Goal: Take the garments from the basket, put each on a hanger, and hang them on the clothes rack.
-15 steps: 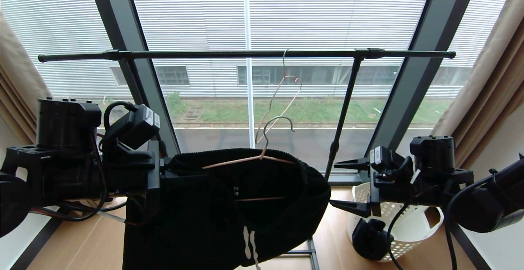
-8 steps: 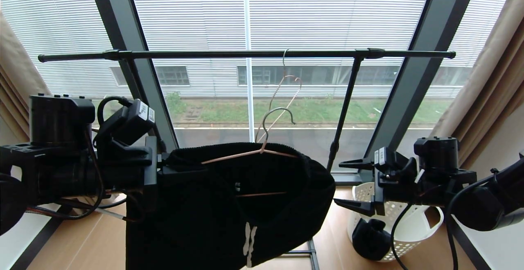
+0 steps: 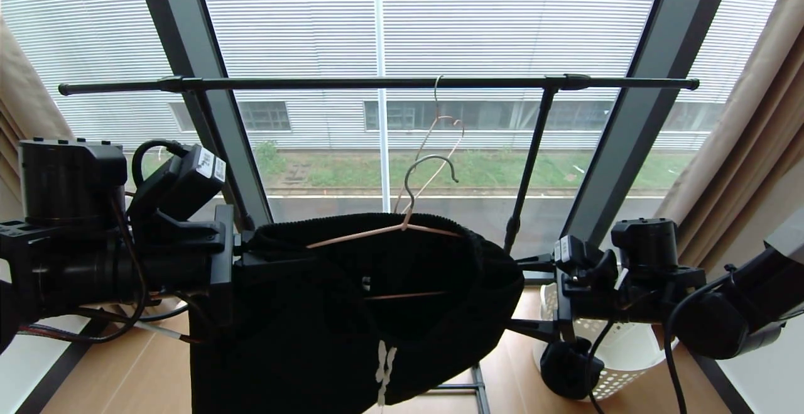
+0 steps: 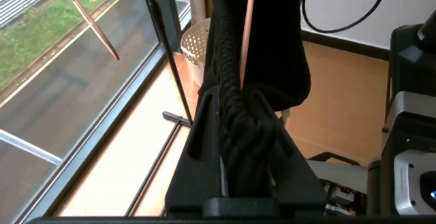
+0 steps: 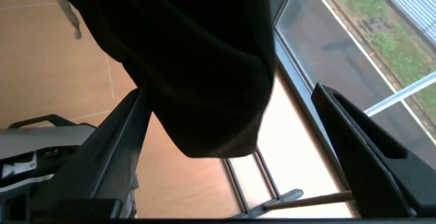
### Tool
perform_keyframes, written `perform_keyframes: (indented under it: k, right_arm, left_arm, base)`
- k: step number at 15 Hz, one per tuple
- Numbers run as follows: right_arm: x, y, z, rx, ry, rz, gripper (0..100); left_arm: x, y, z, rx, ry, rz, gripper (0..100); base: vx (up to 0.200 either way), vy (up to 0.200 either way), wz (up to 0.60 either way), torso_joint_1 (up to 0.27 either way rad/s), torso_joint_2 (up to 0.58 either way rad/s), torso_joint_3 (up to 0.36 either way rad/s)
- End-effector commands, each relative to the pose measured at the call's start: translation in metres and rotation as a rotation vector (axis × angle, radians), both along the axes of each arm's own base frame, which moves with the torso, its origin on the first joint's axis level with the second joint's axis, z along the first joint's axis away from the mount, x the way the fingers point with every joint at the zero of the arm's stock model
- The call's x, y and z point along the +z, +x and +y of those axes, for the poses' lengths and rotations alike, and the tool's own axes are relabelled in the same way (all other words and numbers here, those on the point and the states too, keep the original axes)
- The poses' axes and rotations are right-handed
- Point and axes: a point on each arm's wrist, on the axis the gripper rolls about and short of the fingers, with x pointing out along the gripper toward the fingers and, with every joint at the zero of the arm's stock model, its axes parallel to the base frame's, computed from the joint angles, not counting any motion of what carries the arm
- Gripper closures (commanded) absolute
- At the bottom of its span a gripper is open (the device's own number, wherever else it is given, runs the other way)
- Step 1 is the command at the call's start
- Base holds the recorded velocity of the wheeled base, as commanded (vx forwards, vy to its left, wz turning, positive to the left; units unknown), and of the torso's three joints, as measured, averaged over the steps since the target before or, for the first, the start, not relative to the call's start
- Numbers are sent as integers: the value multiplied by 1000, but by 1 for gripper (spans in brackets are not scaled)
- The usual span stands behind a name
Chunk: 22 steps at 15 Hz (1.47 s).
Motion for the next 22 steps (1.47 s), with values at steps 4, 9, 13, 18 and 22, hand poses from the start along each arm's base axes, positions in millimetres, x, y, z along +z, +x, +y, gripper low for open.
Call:
perform_keyframes:
  k: [4,9,13,18,22]
  right_arm:
    - [-12,0,19,-5,-31,48,0]
    - [-8,5,10,-34,-27,29,100]
    - [-3,13,-9,-90,-20,7,100]
    - [-2,17,-15,-109,-18,-2,100]
    - [-1,16,-15,-110,-17,-1,100]
  left_arm:
    - [4,-4,-2,-11,-11,-5,100]
    - [2,-5,0,-1,-19,-11,100]
    - [2,-3,5,33,-47,-17,100]
    - [3,-2,10,53,-49,-19,100]
    - [4,-2,11,55,-49,-21,100]
  base:
    - [0,0,0,0,0,0]
    - [0,0,0,0,0,0]
    - [0,0,0,0,0,0]
    - [0,0,0,0,0,0]
    - [0,0,0,0,0,0]
